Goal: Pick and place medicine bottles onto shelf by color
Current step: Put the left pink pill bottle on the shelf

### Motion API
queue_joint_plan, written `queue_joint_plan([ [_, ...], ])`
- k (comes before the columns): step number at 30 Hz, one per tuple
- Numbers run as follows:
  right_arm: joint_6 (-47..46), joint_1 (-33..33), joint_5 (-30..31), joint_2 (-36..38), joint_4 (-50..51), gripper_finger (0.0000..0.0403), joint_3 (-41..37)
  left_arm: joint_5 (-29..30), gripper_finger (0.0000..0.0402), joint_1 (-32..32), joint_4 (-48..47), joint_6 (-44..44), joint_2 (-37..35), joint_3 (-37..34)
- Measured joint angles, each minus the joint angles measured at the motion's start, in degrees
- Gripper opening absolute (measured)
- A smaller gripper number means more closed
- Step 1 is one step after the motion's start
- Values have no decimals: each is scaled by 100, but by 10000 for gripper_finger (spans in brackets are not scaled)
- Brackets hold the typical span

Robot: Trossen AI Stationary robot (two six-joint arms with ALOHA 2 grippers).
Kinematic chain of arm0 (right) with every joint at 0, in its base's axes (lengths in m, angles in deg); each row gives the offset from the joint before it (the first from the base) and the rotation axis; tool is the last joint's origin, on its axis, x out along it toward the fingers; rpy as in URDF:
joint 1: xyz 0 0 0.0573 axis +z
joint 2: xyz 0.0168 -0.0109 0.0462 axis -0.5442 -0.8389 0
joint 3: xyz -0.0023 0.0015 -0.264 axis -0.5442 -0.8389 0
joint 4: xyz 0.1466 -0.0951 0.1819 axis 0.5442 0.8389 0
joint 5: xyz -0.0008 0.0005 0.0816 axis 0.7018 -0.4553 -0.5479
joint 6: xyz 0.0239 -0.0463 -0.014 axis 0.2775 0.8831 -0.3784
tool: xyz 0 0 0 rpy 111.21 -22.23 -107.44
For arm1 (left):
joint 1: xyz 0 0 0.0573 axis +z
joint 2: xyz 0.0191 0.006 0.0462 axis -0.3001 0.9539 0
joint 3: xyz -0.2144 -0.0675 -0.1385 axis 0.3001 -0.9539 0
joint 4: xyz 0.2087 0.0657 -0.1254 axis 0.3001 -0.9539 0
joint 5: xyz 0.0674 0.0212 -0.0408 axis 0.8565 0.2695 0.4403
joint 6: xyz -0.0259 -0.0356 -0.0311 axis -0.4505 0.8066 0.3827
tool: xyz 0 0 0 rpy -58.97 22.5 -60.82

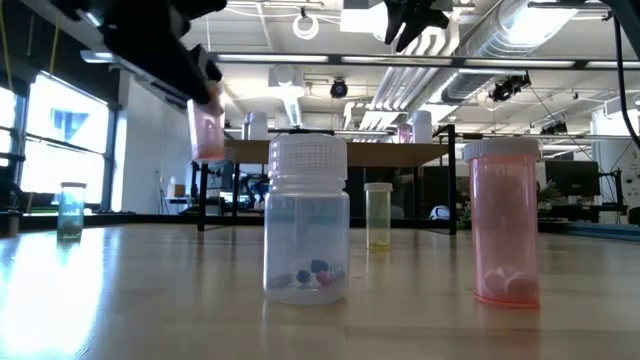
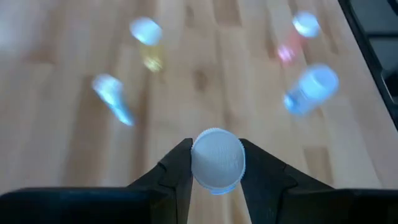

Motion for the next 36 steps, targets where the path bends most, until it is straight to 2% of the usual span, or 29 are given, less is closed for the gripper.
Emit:
queue_joint_plan([
  [8, 33, -1, 2, 0, 0, 154, 0, -2, 101, 1064, -67, -568, -969, 45],
  [15, -10, 0, 3, 0, -2, 154, 0, -9, 101, 2135, -616, -1340, -1362, 708],
  [26, 18, -2, 4, 0, 0, 154, 0, -761, 101, 4059, -1110, -2445, -1048, 2061],
  [36, 95, 0, 8, 0, 0, 154, 0, -1072, 101, 5053, -2186, -2752, -1, 3616],
])
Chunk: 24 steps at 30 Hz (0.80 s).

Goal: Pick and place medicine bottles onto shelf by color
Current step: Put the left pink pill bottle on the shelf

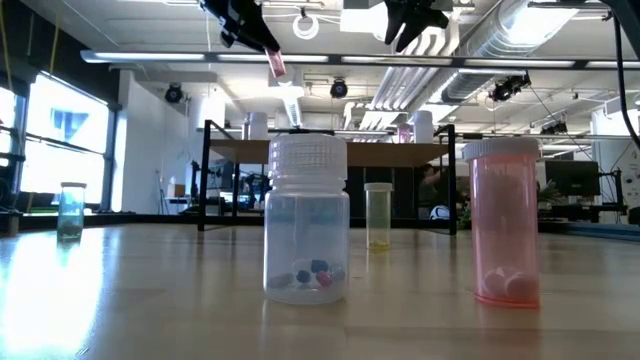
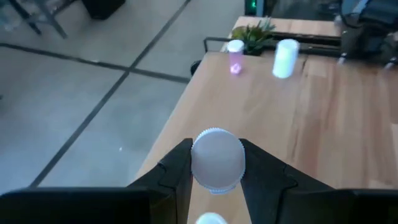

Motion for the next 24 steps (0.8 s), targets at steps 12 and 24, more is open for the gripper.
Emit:
queue_joint_plan([
  [12, 383, -6, 6, 0, 0, 154, 0, -449, 101, 121, -832, 68, 1197, 1074],
  [24, 841, -11, 39, 0, -2, 154, 0, -534, 101, 93, -1247, 24, 1964, 1158],
])
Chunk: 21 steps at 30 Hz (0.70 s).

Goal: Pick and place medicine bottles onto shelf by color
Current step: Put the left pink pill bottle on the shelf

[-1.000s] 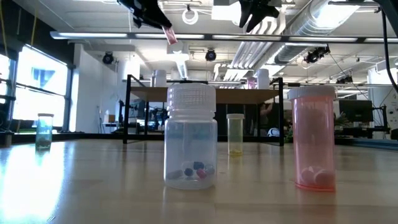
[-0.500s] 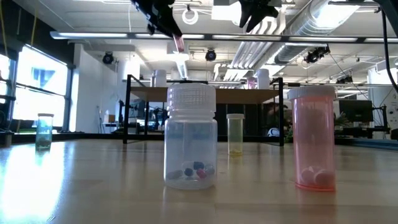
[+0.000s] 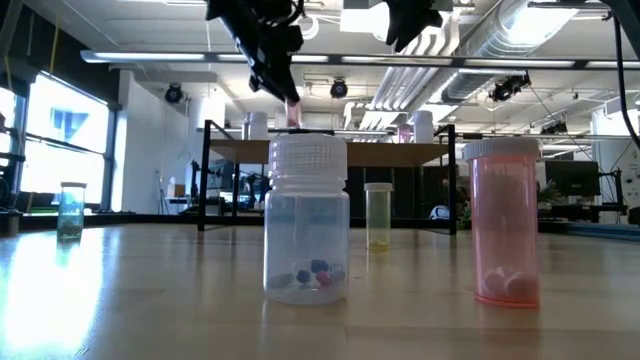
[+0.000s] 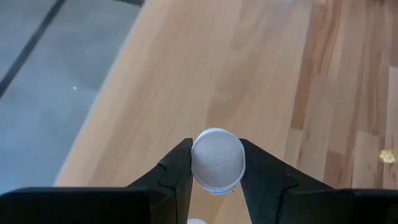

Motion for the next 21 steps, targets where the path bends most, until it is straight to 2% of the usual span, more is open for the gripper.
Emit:
queue_joint_plan([
  [14, -1, 0, 11, 0, 0, 154, 0, 73, 101, -8, -29, -149, 462, -4],
  [21, -20, 0, 11, 0, 0, 154, 0, 81, 102, -8, -15, -151, 472, -2],
])
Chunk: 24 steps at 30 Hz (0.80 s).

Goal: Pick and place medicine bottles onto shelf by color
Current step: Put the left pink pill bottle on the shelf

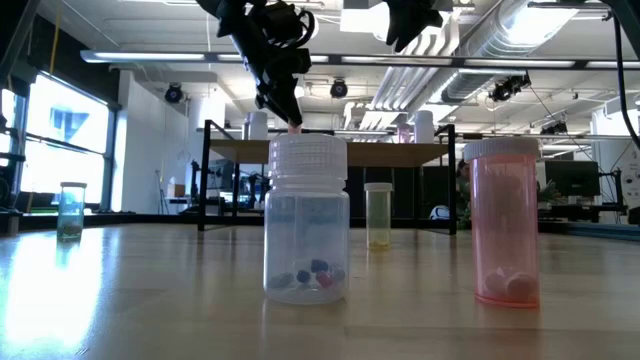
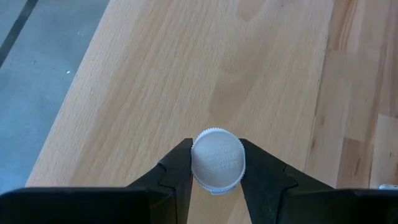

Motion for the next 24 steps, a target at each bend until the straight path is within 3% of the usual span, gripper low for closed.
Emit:
queue_joint_plan([
  [7, -57, 11, -7, 0, 0, 154, 0, 170, 107, -2, 5, 0, 0, 0],
  [17, -176, 40, -15, 0, 2, 154, 0, 284, 181, -64, 90, -153, -70, -2],
  [24, -17, 188, -100, 18, 1, 154, 0, 288, 197, -166, 69, -231, -125, -7],
])
